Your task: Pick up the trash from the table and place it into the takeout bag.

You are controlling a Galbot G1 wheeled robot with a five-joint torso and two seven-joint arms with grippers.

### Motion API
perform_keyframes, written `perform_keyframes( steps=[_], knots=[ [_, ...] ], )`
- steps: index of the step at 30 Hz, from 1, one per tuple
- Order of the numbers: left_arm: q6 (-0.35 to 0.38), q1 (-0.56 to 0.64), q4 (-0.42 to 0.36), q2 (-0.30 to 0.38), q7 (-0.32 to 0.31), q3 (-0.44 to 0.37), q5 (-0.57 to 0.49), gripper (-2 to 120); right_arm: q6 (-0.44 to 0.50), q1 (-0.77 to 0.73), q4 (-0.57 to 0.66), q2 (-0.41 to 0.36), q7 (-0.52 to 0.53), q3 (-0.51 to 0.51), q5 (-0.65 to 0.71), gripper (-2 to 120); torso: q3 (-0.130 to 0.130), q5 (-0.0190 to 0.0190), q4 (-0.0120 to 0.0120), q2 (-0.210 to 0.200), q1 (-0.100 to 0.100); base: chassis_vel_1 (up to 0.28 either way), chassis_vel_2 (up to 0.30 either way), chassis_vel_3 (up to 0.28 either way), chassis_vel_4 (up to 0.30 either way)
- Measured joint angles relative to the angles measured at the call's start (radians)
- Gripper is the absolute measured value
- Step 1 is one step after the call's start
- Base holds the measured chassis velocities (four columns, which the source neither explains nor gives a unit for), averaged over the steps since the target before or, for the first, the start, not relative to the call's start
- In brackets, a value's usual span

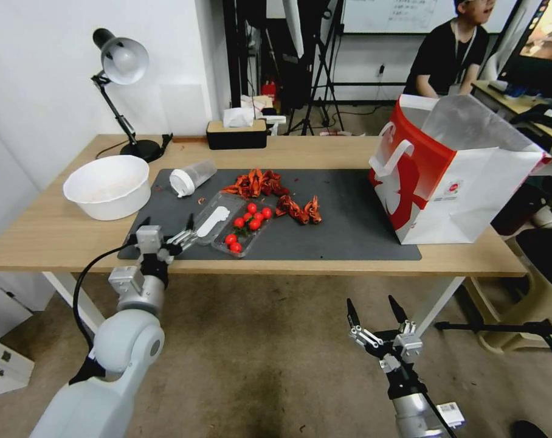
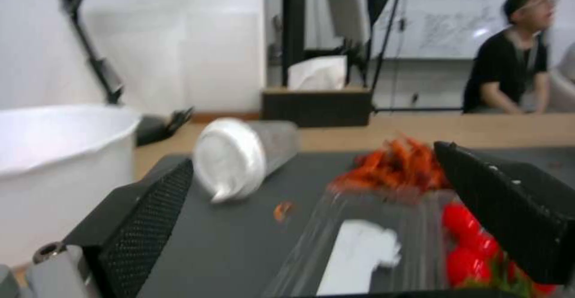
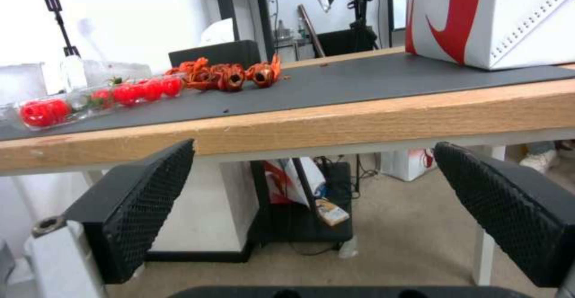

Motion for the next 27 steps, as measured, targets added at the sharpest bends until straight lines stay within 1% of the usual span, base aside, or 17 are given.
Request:
perform_keyframes(
  steps=[1,2,3,4,5,8,9,12,13,14,15,16,19,20,23,25,27],
  knots=[
    [-0.009,-0.031,0.023,0.006,0.012,0.012,-0.006,100,0.000,0.000,0.000,0.000,-0.001,-0.001,0.000,100,0.000,0.0001,0.0000,0.000,0.000,0.000,0.000,0.000,0.000],
    [-0.009,-0.031,0.023,0.006,0.012,0.012,-0.006,100,0.000,0.000,0.000,0.000,-0.001,-0.001,0.000,100,0.000,0.0001,0.0000,0.000,0.000,0.000,0.000,0.000,0.000],
    [-0.019,-0.060,0.046,0.011,0.019,0.025,-0.013,100,0.000,0.000,-0.001,0.001,-0.001,-0.001,0.000,100,0.000,0.0001,-0.0001,0.000,0.000,0.000,0.000,0.000,0.000],
    [-0.033,-0.112,0.093,0.022,0.032,0.048,-0.025,100,0.000,0.000,-0.001,0.001,-0.001,-0.002,0.000,100,0.000,0.0000,-0.0001,0.000,0.000,0.000,0.000,0.000,0.000],
    [-0.033,-0.112,0.093,0.022,0.032,0.048,-0.025,100,0.000,0.000,-0.001,0.001,-0.001,-0.002,0.000,100,0.000,0.0000,-0.0001,0.000,0.000,0.000,0.000,0.000,0.000],
    [-0.050,-0.209,0.181,0.042,0.074,0.082,-0.048,100,0.000,0.000,0.002,0.001,-0.001,-0.002,0.000,100,0.000,-0.0001,0.0000,0.000,0.000,0.000,0.000,0.000,0.000],
    [-0.050,-0.209,0.181,0.042,0.074,0.082,-0.048,100,0.000,0.000,0.002,0.001,-0.001,-0.002,0.000,100,0.000,-0.0001,0.0000,0.000,0.000,0.000,0.000,0.000,0.000],
    [-0.051,-0.320,0.271,0.057,0.124,0.111,-0.079,100,0.000,-0.001,0.001,0.001,-0.001,0.001,0.001,100,0.000,0.0000,-0.0001,0.000,0.000,0.000,0.000,0.000,0.000],
    [-0.044,-0.340,0.285,0.061,0.144,0.112,-0.077,100,0.000,-0.001,0.001,0.001,-0.001,0.001,0.001,100,0.000,0.0000,-0.0002,0.000,0.000,0.000,0.000,0.000,0.000],
    [-0.044,-0.340,0.285,0.061,0.144,0.112,-0.077,100,0.000,-0.001,0.001,0.001,-0.001,0.001,0.001,100,0.000,0.0000,-0.0002,0.000,0.000,0.000,0.000,0.000,0.000],
    [-0.026,-0.374,0.307,0.069,0.178,0.115,-0.062,100,0.000,-0.001,0.001,0.003,-0.001,0.001,0.001,100,0.000,0.0003,-0.0002,0.000,0.000,0.000,0.000,0.000,0.000],
    [-0.026,-0.374,0.307,0.069,0.178,0.115,-0.062,100,0.000,-0.001,0.001,0.003,-0.001,0.001,0.001,100,0.000,0.0003,-0.0002,0.000,0.000,0.000,0.000,0.000,0.000],
    [0.013,-0.422,0.344,0.082,0.206,0.124,-0.055,100,0.000,0.000,0.001,0.005,0.000,0.002,0.001,100,0.000,0.0001,0.0002,0.000,0.000,0.000,0.000,0.000,0.000],
    [0.013,-0.422,0.344,0.082,0.206,0.124,-0.055,100,0.000,0.000,0.001,0.005,0.000,0.002,0.001,100,0.000,0.0001,0.0002,0.000,0.000,0.000,0.000,0.000,0.000],
    [0.036,-0.474,0.404,0.093,0.241,0.143,-0.059,100,0.000,-0.001,0.001,0.005,0.000,0.003,0.001,100,0.000,-0.0002,0.0001,0.000,0.000,0.000,0.000,0.000,0.000],
    [0.039,-0.487,0.417,0.095,0.250,0.147,-0.061,100,0.000,-0.001,0.001,0.005,0.000,0.003,0.001,100,0.000,0.0000,0.0001,0.000,0.000,0.000,0.000,0.000,0.000],
    [0.053,-0.519,0.447,0.099,0.276,0.159,-0.066,100,0.000,-0.002,0.001,0.006,0.000,0.003,0.001,100,0.000,0.0002,0.0000,0.000,0.000,0.000,0.000,0.000,0.000]
  ],
)
